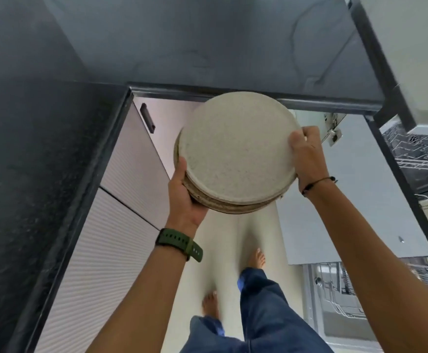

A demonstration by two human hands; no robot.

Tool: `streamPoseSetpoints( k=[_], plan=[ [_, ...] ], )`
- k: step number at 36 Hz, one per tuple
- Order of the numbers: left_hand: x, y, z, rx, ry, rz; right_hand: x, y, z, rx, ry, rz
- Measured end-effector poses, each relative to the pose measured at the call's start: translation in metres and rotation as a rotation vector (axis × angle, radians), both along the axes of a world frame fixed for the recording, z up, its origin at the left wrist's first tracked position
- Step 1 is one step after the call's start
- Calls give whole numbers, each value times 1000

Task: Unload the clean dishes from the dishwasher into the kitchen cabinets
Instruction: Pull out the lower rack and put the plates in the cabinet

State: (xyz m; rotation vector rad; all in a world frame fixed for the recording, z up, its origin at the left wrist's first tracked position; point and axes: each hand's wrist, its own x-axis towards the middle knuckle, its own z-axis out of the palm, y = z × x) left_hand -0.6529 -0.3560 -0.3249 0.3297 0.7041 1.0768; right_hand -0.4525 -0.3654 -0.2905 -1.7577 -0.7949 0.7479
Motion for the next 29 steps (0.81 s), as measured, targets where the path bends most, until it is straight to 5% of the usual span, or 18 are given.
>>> streamPoseSetpoints(
  k=[11,29],
  plan=[
    [13,-12,-31,-117,6,2,18,-15,-31,-37,-72,-236],
    [98,-12,-149,-386,22,124,113,-5,-150,-49,-38,-224]
  ],
)
